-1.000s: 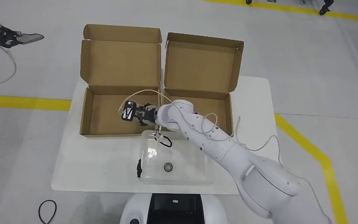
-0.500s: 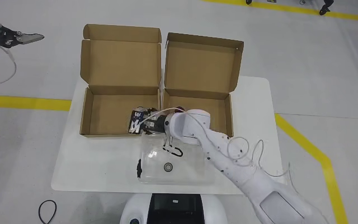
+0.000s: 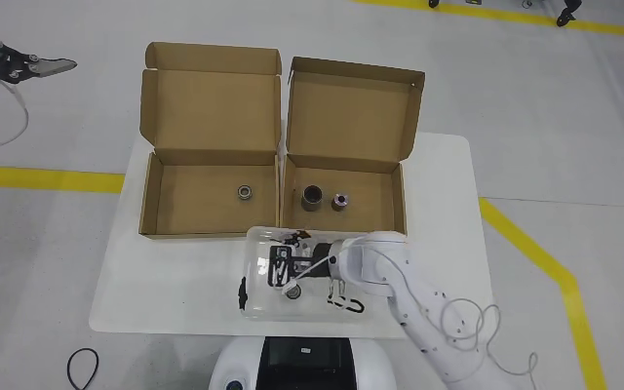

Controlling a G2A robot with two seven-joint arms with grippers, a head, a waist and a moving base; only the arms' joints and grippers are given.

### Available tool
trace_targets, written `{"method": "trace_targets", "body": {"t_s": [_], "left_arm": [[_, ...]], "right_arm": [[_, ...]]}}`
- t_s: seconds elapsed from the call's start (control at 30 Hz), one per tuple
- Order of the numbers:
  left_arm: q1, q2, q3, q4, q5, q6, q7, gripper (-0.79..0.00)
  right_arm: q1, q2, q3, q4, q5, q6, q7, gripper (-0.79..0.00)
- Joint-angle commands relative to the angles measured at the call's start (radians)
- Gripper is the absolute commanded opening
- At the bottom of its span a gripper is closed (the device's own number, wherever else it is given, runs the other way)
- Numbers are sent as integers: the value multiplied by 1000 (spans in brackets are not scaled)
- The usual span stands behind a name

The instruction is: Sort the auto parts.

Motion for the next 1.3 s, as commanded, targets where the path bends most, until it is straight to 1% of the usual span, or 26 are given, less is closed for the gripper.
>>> {"method": "trace_targets", "body": {"t_s": [0.0, 0.3, 0.6, 0.67, 0.77, 0.87, 1.17, 1.27], "left_arm": [[0, 0, 0, 0, 0, 0, 0, 0], [0, 0, 0, 0, 0, 0, 0, 0], [0, 0, 0, 0, 0, 0, 0, 0], [0, 0, 0, 0, 0, 0, 0, 0], [0, 0, 0, 0, 0, 0, 0, 0], [0, 0, 0, 0, 0, 0, 0, 0], [0, 0, 0, 0, 0, 0, 0, 0], [0, 0, 0, 0, 0, 0, 0, 0]], "right_arm": [[-11, 8, 11, -2, -3, -27, -37, -499], [-68, 42, 29, -17, -86, -99, -112, -499], [-86, 65, -4, 4, -140, -100, -154, -493], [-89, 69, -10, 10, -145, -100, -153, -489], [-92, 74, -16, 17, -148, -100, -150, -437], [-91, 79, -23, 27, -150, -100, -136, -406], [-70, 77, -53, 66, -134, -58, -66, -409], [-58, 76, -73, 68, -146, -47, -74, -409]]}}
